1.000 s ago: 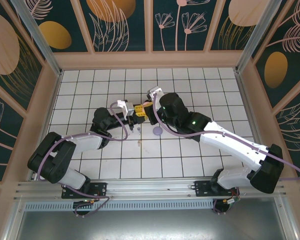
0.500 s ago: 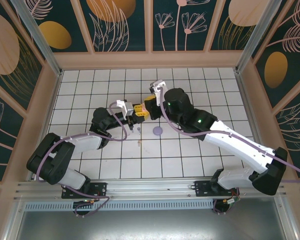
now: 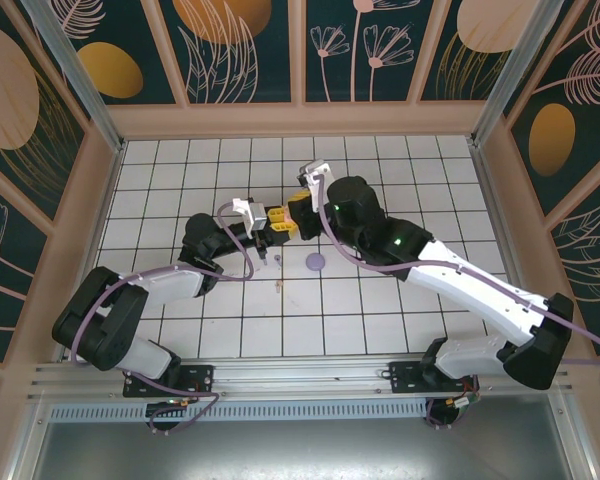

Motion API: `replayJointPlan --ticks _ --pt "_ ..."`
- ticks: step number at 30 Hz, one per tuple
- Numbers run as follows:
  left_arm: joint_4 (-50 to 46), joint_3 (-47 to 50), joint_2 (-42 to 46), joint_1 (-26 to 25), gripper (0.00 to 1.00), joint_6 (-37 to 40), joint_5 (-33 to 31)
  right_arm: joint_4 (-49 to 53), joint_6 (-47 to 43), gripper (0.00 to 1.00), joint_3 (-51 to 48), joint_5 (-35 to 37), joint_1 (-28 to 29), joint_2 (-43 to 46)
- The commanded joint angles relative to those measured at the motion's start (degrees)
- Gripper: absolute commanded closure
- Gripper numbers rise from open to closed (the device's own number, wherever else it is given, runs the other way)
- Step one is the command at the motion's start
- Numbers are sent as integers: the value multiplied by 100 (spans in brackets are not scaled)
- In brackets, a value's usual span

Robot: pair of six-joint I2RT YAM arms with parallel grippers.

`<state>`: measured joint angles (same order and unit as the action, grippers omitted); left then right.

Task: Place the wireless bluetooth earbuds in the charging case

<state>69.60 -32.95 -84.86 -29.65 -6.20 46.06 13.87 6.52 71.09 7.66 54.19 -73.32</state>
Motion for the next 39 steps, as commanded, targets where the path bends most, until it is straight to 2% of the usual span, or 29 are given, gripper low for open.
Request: replayJointPlan --ticks 1,16,25,39 --pt "110 -151 178 -32 100 0 115 -129 95 89 -91 41 -36 -99" --pt "74 -170 247 -41 100 -13 164 -54 81 90 -271 8 -155 -132" --pt "54 -229 240 -50 100 -40 157 179 -19 91 -324 -252 -120 -203" --pt "26 -269 299 -44 100 -33 136 387 -199 92 -453 -133 20 -297"
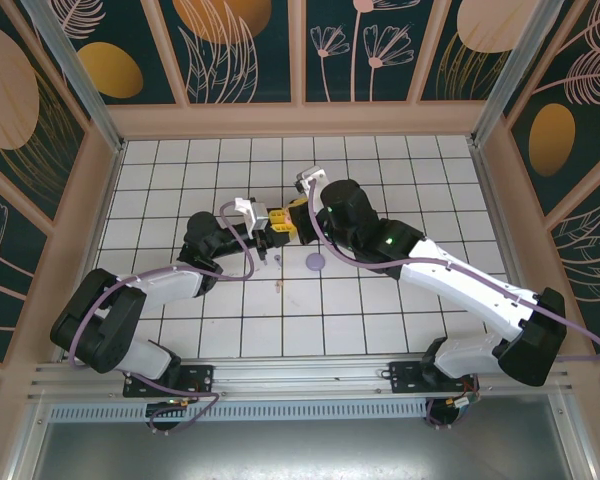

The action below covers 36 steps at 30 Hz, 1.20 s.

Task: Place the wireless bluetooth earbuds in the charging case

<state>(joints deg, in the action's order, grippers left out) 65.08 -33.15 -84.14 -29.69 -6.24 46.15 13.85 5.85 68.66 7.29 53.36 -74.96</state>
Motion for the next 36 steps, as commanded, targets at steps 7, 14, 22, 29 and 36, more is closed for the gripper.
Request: replayJointPlan --ticks 7,14,22,29,36 --pt "478 -252 287 -45 100 -34 144 418 -163 92 -336 190 113 -77" --pt "550 -254 310 -45 100 -92 128 432 -348 92 -362 -320 206 -176" --pt "669 -261 305 -45 100 -198 101 589 -479 92 -301 -520 324 -399" --pt "708 -197 310 -45 100 -220 66 744 -394 93 -179 -165 316 -545" --pt "778 -105 435 -44 100 -176 -18 752 -248 94 -322 -60 223 -377"
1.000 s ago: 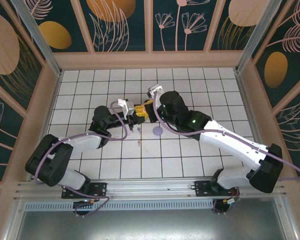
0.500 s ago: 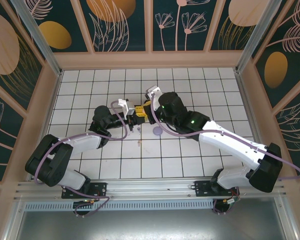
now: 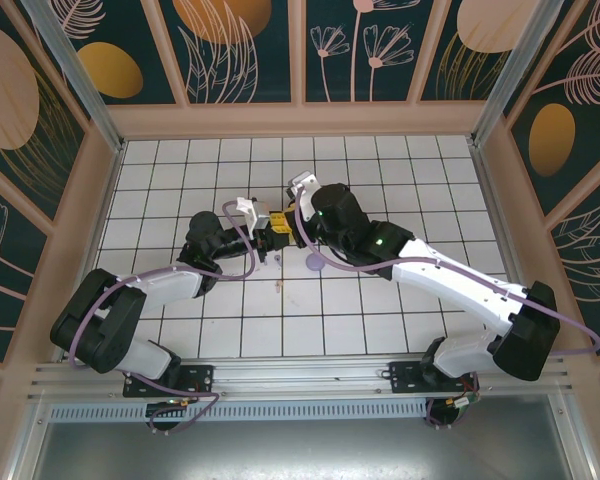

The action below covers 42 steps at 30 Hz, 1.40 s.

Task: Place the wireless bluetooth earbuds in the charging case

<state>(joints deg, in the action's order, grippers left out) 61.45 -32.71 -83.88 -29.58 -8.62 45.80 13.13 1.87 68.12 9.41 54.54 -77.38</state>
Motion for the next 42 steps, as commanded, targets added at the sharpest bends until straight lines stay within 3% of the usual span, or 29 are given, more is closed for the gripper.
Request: replayJointPlan --ticks 1,21,42 --pt "1141 -149 416 -56 100 70 5 808 171 94 -301 -286 96 -92" --pt "1355 -117 504 -56 100 1 -16 868 323 93 -497 -262 1 154" --pt "1495 -183 472 -65 100 -114 41 776 203 94 -325 -1103 19 -65"
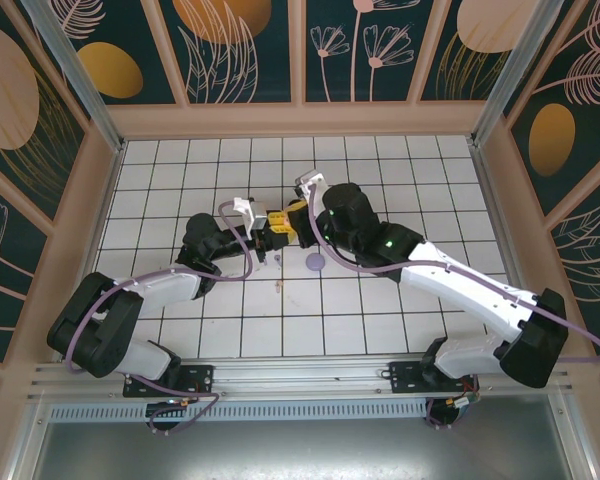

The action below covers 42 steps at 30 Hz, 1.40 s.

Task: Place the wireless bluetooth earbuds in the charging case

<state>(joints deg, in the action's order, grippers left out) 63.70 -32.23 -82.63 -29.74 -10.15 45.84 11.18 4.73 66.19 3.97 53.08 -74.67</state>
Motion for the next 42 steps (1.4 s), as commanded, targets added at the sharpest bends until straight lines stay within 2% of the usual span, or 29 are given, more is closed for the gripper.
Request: replayJointPlan --ticks 1,7,9,11,15,23,33,38,42 --pt "1257 -231 355 -50 100 40 30 997 -103 94 -132 -572 180 -354" --pt "1241 -231 362 -50 100 48 25 1061 -44 94 -229 -335 178 -308" --pt "1238 -231 361 -50 100 48 27 1053 -4 91 -221 -207 168 -269" --pt "1232 -234 354 -50 100 48 30 1038 63 81 -180 -127 150 -228" --pt "1216 -205 330 -50 100 48 8 1048 248 55 74 -28 110 -112" --pt "1378 -68 215 -50 100 40 -97 1103 725 32 810 -282 -89 348" --pt "1868 184 -14 -50 100 119 -647 1218 1762 26 817 -83 -469 1161" --pt "2091 322 -91 -41 100 309 -1101 1451 2347 26 172 121 -520 1333" --pt "2154 390 -79 -32 100 439 -1446 1352 2999 29 -567 -51 -512 1205"
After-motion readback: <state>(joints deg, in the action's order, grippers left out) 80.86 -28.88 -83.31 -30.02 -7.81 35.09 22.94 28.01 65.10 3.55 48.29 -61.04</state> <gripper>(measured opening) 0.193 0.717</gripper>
